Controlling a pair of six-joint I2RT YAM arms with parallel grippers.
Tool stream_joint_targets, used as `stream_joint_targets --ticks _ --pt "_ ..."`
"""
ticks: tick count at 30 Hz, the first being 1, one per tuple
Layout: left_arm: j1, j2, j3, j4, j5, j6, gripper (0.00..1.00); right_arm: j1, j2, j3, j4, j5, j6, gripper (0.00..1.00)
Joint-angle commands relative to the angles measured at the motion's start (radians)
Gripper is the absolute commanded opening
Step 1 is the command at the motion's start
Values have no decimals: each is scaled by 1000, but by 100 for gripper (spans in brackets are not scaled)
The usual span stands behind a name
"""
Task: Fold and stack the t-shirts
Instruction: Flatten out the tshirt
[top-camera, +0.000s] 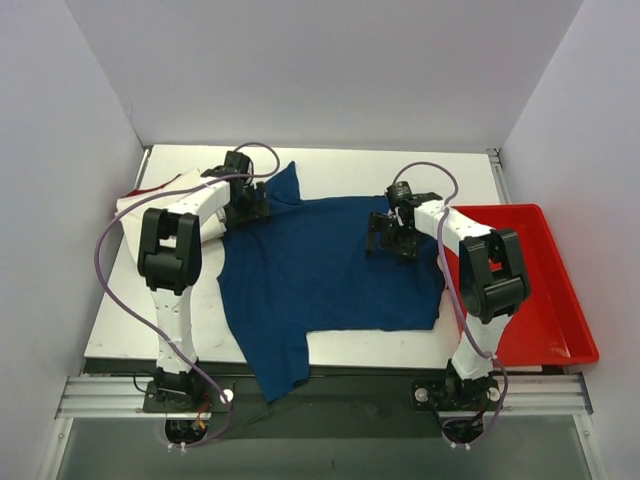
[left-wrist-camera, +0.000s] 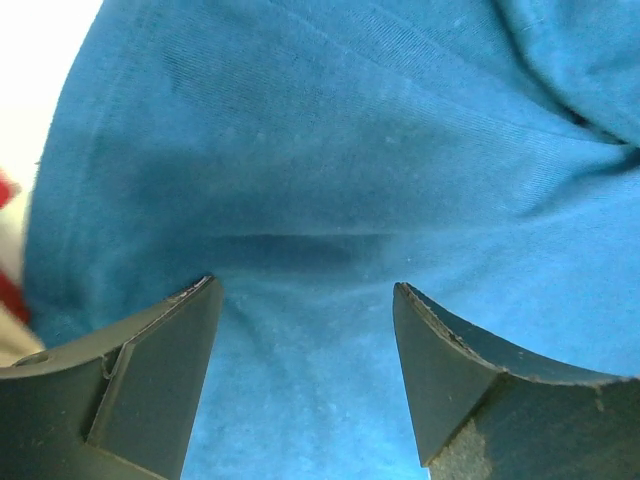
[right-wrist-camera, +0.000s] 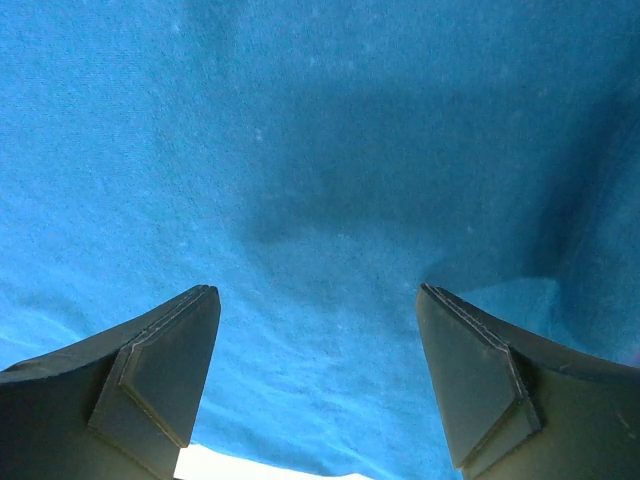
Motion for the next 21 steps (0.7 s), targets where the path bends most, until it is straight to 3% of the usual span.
stream_joint_targets --ticks 1,6,13,18,21 --pt "-13 -140 41 24 -47 27 80 4 -46 23 -63 -4 5 81" --pt "-53 -281 -16 -8 -7 -11 80 7 -95 -23 -66 -27 5 81" --pt "-77 -410 -344 13 85 -53 80 5 -148 -115 -66 -27 12 81" --pt "-79 -381 -473 45 176 -48 80 8 -151 -155 -63 -22 13 81" --pt "-77 -324 -456 32 182 -27 80 8 -145 -161 -63 -21 15 81"
